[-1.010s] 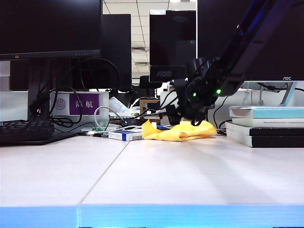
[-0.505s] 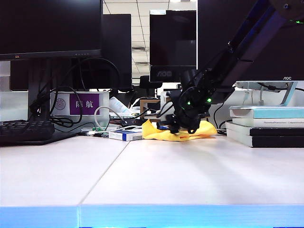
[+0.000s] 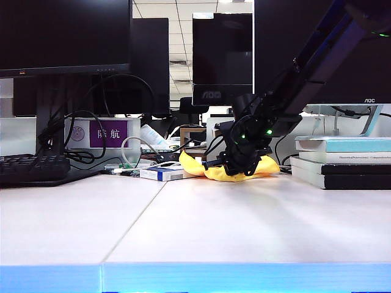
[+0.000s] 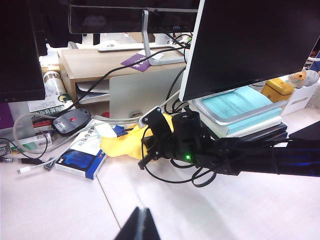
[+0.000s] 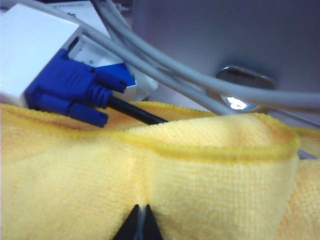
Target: Wipe the table from front to back using the rag.
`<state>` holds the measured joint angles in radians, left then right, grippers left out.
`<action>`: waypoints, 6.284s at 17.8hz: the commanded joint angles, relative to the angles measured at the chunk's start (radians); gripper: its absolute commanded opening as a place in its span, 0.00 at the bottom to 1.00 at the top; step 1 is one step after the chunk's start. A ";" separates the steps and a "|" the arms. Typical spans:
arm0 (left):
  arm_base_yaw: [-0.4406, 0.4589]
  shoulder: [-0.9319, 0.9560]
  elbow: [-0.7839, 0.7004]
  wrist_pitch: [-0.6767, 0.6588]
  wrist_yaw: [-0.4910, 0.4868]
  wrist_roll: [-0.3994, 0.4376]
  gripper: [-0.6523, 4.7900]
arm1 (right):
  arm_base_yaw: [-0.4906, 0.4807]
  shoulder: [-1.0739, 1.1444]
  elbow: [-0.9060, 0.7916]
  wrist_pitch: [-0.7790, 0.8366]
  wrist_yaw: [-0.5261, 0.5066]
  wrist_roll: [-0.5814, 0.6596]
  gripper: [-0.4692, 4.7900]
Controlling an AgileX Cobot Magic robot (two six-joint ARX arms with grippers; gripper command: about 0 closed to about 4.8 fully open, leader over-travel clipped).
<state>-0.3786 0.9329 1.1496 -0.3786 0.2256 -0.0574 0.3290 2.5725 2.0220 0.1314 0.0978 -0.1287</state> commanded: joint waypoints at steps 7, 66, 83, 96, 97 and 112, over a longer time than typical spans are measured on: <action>-0.001 -0.003 0.005 -0.015 0.007 0.000 0.11 | 0.000 0.008 0.028 -0.061 -0.004 -0.055 0.09; -0.001 -0.005 0.007 0.018 0.026 -0.002 0.11 | 0.069 -0.172 0.027 -1.064 -0.127 0.046 0.09; -0.015 -0.005 0.008 -0.126 0.177 0.032 0.11 | 0.089 -0.238 0.025 -1.273 -0.128 0.028 0.09; -0.015 -0.006 0.008 -0.129 0.183 0.031 0.11 | 0.137 -0.273 -0.100 -1.448 -0.168 0.020 0.09; -0.015 -0.007 0.008 -0.129 0.183 0.031 0.11 | 0.137 -0.286 -0.125 -1.446 -0.168 0.020 0.09; -0.015 -0.012 0.008 -0.131 0.183 0.031 0.11 | 0.227 -0.569 -0.677 -1.232 -0.221 0.049 0.09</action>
<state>-0.3935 0.9234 1.1503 -0.5167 0.4015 -0.0307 0.5323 1.9671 1.4139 -1.0515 -0.0738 -0.0990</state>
